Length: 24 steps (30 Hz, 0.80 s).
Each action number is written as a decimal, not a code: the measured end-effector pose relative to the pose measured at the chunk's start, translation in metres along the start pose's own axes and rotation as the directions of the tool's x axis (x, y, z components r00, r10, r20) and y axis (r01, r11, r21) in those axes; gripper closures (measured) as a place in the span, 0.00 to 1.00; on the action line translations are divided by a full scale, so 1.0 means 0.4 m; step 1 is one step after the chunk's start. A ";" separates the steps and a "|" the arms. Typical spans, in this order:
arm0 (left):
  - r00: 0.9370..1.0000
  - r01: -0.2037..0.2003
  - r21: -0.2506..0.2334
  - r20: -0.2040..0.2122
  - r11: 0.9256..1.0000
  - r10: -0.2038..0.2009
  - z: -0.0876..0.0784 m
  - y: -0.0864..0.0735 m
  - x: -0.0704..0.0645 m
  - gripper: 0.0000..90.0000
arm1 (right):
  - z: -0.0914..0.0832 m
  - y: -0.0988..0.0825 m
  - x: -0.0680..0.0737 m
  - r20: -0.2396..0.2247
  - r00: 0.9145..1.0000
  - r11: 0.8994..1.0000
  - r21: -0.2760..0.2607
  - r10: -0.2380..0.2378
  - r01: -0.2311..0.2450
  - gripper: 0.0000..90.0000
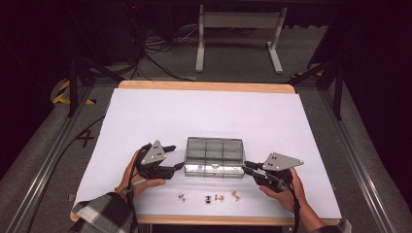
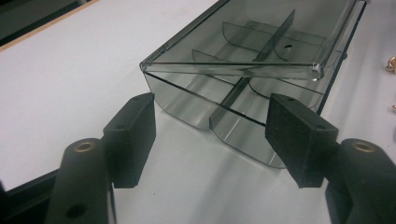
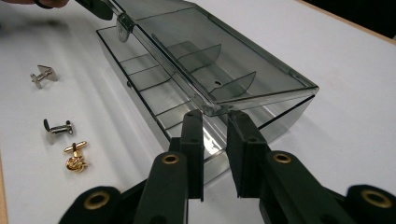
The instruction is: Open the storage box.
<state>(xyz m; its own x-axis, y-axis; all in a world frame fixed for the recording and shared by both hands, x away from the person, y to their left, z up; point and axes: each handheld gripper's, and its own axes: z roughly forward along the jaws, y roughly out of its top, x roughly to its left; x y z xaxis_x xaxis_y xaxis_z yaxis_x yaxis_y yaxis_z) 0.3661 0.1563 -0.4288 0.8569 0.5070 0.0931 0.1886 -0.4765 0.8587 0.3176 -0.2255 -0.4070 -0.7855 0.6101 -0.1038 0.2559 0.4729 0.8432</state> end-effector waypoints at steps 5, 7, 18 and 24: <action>1.000 0.019 -0.002 -0.006 1.000 -0.019 0.008 0.013 -0.001 0.35 | 0.000 0.001 -0.004 0.014 1.000 1.000 0.001 -0.005 0.005 0.87; 1.000 0.010 -0.002 -0.020 1.000 -0.010 0.015 0.019 -0.005 0.35 | 0.000 0.001 -0.005 0.026 1.000 1.000 -0.003 -0.011 0.011 0.86; 0.999 -0.010 0.007 -0.043 1.000 0.010 0.040 0.033 -0.016 0.34 | 0.003 -0.004 -0.008 0.040 0.999 1.000 -0.005 -0.008 0.008 0.78; 0.999 -0.013 -0.001 -0.048 1.000 0.013 0.039 0.033 -0.011 0.34 | 0.006 -0.004 -0.026 0.103 0.993 0.998 -0.021 -0.062 0.065 0.68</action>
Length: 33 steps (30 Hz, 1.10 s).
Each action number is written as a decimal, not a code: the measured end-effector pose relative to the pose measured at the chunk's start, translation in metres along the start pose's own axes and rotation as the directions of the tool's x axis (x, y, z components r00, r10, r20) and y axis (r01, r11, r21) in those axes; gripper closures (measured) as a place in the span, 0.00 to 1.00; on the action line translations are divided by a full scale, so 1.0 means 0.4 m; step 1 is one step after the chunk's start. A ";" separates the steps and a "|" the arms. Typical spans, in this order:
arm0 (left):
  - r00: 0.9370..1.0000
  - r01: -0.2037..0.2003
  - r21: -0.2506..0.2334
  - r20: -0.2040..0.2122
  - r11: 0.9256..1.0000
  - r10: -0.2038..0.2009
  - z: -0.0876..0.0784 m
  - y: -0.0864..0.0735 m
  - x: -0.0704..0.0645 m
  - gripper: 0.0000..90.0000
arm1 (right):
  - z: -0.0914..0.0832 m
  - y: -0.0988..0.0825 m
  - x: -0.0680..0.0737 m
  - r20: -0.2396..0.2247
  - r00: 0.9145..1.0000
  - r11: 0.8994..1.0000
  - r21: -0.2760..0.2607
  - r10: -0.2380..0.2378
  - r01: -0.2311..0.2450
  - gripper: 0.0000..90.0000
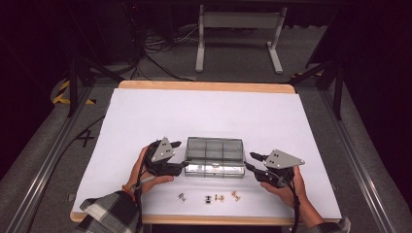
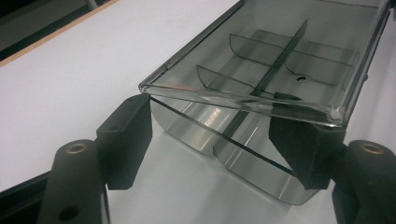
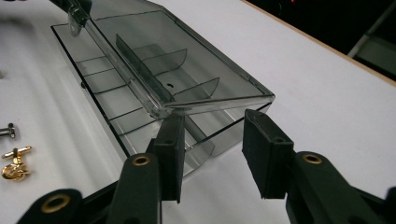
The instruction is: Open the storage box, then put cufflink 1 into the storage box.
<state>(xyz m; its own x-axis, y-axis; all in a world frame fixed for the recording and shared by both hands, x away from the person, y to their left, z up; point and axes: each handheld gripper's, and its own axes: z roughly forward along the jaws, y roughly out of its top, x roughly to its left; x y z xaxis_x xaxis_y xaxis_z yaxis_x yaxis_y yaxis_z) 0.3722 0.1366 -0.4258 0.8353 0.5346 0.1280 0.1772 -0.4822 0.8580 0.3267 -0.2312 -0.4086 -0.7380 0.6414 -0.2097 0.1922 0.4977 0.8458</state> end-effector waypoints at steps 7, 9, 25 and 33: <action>1.000 0.020 -0.008 -0.014 1.000 -0.020 -0.005 0.015 0.008 0.34 | 0.004 0.012 0.002 0.009 0.998 0.998 -0.039 -0.056 0.057 0.78; 1.000 -0.001 -0.021 -0.006 1.000 0.001 -0.006 0.025 0.002 0.38 | -0.003 0.018 0.007 0.021 0.996 0.995 -0.050 -0.087 0.088 0.81; 0.998 -0.060 -0.062 -0.005 0.996 0.059 -0.018 0.053 0.010 0.75 | -0.011 0.058 -0.005 0.048 0.992 0.987 -0.111 -0.114 0.119 0.87; 0.998 -0.055 -0.084 -0.026 0.995 0.053 -0.026 0.060 0.022 0.86 | -0.004 0.072 -0.027 0.047 0.997 0.987 -0.145 -0.063 0.069 0.88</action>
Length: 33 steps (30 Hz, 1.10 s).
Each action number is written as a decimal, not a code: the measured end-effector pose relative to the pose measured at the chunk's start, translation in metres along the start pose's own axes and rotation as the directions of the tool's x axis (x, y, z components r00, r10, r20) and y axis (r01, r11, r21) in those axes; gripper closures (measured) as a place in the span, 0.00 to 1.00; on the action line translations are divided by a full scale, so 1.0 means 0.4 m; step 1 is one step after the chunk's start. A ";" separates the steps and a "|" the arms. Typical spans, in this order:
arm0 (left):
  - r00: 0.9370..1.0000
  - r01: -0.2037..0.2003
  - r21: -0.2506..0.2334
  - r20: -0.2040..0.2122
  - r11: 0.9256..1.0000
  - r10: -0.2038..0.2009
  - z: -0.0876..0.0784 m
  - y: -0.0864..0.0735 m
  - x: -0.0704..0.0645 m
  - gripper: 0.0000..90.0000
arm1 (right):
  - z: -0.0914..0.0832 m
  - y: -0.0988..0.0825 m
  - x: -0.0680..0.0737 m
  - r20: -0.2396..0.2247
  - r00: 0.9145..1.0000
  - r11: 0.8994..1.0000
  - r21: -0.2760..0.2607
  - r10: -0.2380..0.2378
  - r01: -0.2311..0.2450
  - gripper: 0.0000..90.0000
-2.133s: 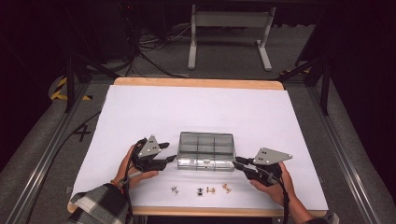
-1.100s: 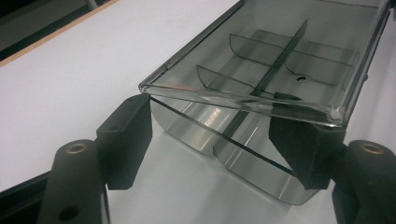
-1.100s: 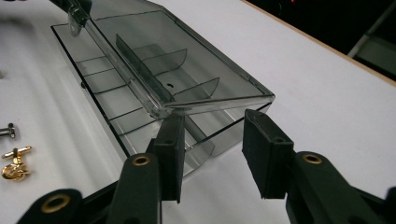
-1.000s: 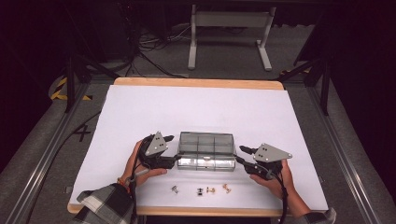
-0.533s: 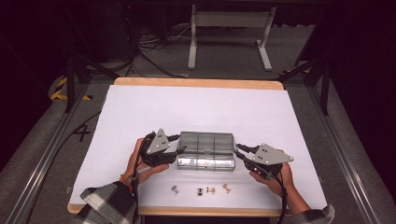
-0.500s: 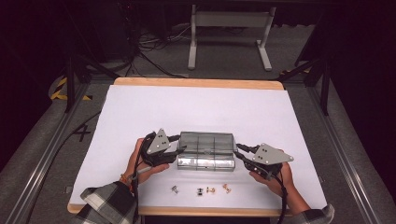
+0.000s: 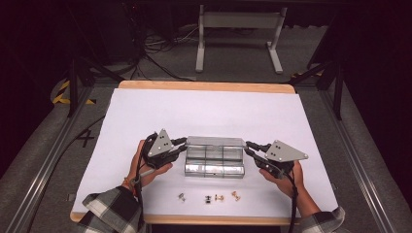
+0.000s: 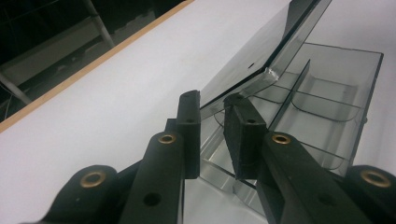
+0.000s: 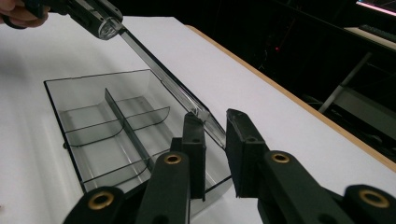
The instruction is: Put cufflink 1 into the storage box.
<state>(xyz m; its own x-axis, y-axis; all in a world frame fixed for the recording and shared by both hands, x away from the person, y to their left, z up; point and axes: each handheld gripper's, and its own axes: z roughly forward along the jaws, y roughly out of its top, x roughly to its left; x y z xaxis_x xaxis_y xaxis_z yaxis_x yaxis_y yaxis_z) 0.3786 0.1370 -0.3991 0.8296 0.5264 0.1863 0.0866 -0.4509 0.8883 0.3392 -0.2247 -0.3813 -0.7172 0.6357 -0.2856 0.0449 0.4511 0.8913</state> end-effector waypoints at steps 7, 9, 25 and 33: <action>1.000 0.016 -0.018 0.003 1.000 -0.016 0.005 0.010 0.018 0.88 | 0.013 -0.001 -0.018 0.004 0.999 0.999 -0.023 0.041 -0.041 0.89; 1.000 0.017 -0.021 0.000 1.000 -0.017 0.007 0.012 0.024 0.89 | 0.017 -0.001 -0.024 0.007 0.998 0.998 -0.032 0.057 -0.057 0.89; 0.997 0.081 -0.032 0.015 0.996 -0.081 0.040 0.009 0.061 0.90 | 0.038 -0.004 -0.055 0.011 0.990 0.988 -0.066 0.141 -0.140 0.93; 0.994 0.105 -0.033 0.020 0.994 -0.105 0.059 0.011 0.080 0.90 | 0.063 -0.012 -0.075 0.026 0.980 0.978 -0.068 0.197 -0.195 0.94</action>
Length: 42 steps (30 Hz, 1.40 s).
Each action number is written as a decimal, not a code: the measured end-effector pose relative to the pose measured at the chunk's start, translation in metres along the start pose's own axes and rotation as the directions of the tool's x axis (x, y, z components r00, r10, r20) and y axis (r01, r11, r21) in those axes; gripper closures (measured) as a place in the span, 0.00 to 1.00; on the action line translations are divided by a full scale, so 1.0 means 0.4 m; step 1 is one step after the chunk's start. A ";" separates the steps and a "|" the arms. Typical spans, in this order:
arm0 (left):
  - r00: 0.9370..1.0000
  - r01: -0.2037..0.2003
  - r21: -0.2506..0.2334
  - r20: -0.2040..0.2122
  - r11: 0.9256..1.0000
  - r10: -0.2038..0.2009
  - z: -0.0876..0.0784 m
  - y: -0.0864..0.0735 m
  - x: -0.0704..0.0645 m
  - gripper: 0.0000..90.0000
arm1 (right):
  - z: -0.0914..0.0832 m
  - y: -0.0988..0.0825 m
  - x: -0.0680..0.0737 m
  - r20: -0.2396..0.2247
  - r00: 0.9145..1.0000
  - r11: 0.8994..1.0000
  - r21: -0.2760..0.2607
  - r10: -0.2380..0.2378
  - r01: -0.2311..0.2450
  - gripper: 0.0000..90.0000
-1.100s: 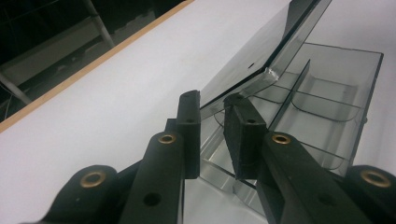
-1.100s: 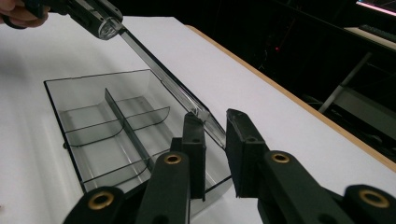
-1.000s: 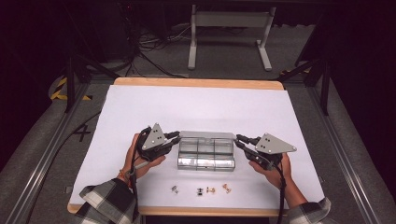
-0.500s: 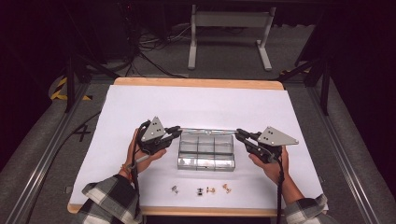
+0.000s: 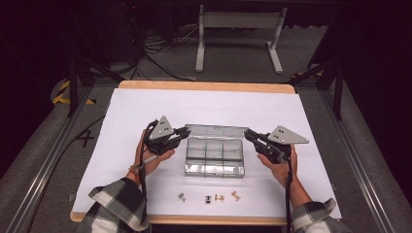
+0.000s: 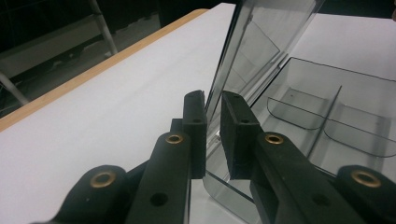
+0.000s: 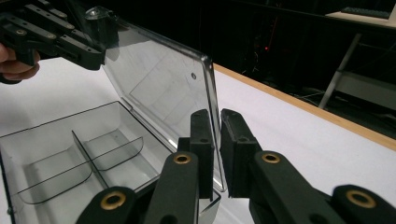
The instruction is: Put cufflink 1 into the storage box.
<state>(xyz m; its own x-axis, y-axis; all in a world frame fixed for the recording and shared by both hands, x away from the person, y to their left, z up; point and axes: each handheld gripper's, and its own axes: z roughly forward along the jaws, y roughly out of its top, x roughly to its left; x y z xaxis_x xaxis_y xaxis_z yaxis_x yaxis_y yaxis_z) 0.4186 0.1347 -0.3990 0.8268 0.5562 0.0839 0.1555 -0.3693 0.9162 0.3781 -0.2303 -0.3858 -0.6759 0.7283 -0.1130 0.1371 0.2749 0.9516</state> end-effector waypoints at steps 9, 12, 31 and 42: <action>1.000 0.022 -0.005 -0.005 1.000 -0.022 0.018 -0.002 0.014 0.91 | 0.034 -0.014 -0.019 0.017 0.998 0.998 0.026 0.062 -0.062 0.94; 0.999 0.038 -0.010 -0.007 0.999 -0.038 0.024 -0.004 0.019 0.91 | 0.045 -0.019 -0.021 0.020 0.997 0.997 0.026 0.076 -0.077 0.93; 0.997 0.076 -0.024 -0.010 0.997 -0.076 0.051 -0.016 0.034 0.89 | 0.075 -0.046 -0.031 0.039 0.993 0.993 0.032 0.112 -0.113 0.93; 0.996 0.084 0.015 -0.029 0.996 -0.083 0.063 -0.022 0.032 0.89 | 0.087 -0.065 -0.031 0.053 0.993 0.993 0.050 0.105 -0.108 0.94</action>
<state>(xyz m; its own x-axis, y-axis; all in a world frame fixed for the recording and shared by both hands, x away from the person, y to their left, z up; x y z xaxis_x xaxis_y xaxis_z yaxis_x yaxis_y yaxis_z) 0.4413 0.1265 -0.4160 0.7950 0.6063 0.0184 0.2322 -0.3322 0.9142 0.4079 -0.2246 -0.4190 -0.6187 0.7852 -0.0271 0.2452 0.2258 0.9428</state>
